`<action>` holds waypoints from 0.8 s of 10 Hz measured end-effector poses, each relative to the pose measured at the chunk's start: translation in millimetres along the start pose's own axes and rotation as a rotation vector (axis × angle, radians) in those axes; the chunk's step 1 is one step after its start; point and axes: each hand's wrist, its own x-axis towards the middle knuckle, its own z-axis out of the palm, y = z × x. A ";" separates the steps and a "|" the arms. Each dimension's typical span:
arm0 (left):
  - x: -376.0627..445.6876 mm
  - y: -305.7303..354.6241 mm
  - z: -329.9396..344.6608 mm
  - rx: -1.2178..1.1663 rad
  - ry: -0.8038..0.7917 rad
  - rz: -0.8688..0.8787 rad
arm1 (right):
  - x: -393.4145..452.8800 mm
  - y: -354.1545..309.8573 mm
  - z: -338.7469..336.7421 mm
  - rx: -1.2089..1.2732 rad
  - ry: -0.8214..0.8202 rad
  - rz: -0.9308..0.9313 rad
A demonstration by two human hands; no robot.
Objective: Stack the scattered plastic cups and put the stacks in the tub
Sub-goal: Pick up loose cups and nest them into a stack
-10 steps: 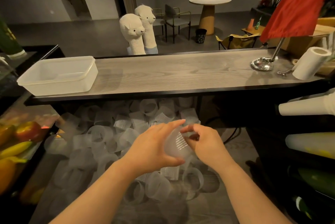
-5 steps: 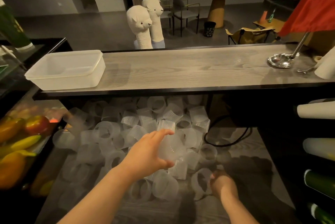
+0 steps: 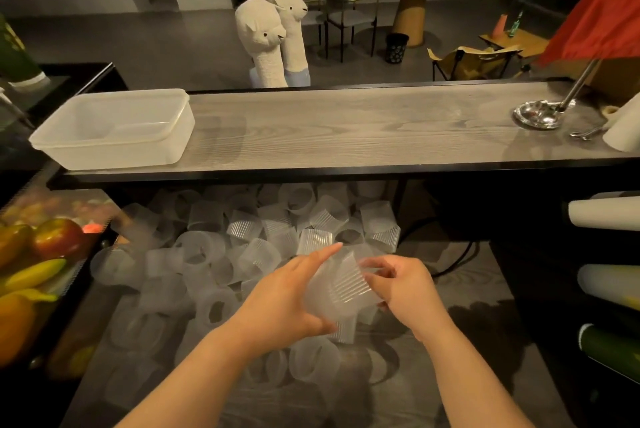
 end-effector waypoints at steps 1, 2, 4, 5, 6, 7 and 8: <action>-2.4 1.8 -0.5 0.000 -0.011 0.014 | -3.9 2.0 12.9 -0.140 0.004 -0.063; -2.9 1.7 1.4 0.011 -0.031 0.008 | -2.1 9.8 25.6 -0.240 -0.070 -0.130; -11.5 -13.9 1.7 -0.022 0.020 -0.098 | 24.6 67.8 3.1 -0.606 0.184 0.114; -16.3 -18.8 0.0 -0.030 0.040 -0.132 | 37.4 106.6 7.8 -0.645 -0.062 0.248; -19.0 -18.7 -1.5 -0.039 0.043 -0.153 | 47.0 118.9 11.7 -0.693 -0.056 0.183; -22.8 -19.4 -2.0 -0.070 0.036 -0.157 | 43.2 117.2 9.5 -0.606 0.070 0.167; -26.9 -22.2 -3.4 -0.074 0.030 -0.173 | 31.2 113.4 0.5 -0.428 0.252 0.189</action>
